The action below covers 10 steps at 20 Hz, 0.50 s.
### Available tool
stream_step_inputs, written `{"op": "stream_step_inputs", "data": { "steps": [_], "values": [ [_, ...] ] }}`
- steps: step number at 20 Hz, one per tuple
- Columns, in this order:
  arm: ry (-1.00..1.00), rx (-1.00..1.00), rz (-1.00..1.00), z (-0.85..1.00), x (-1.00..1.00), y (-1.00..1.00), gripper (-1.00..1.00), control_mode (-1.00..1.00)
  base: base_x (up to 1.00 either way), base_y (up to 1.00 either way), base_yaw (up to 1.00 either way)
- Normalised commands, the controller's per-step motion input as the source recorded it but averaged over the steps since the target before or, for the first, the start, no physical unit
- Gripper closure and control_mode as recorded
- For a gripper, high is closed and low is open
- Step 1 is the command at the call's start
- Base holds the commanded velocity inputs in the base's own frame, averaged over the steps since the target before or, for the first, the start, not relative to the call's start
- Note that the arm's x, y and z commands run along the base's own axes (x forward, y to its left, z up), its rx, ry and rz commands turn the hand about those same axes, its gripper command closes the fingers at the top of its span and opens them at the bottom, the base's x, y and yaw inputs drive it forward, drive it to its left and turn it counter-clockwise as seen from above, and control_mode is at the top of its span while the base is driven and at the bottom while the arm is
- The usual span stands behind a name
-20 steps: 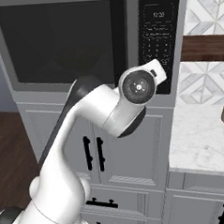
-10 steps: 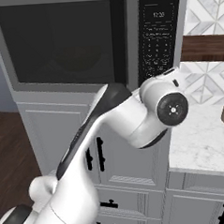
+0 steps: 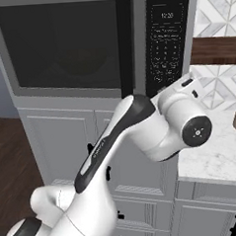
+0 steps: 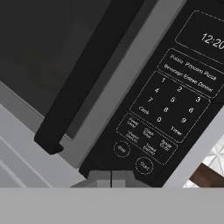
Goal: Open the microwave, place the bowl with waffle inside the microwave, then close the microwave door and turn it on.
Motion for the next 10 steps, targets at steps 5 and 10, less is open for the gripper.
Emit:
{"op": "stream_step_inputs", "data": {
  "steps": [5,10],
  "values": [
    [-0.04,-0.03,0.00,-0.06,0.53,-0.06,1.00,-1.00,0.00,0.00,0.00],
    [0.00,-0.05,0.00,-0.01,0.37,-0.14,1.00,-1.00,0.00,0.00,0.00]
  ]
}}
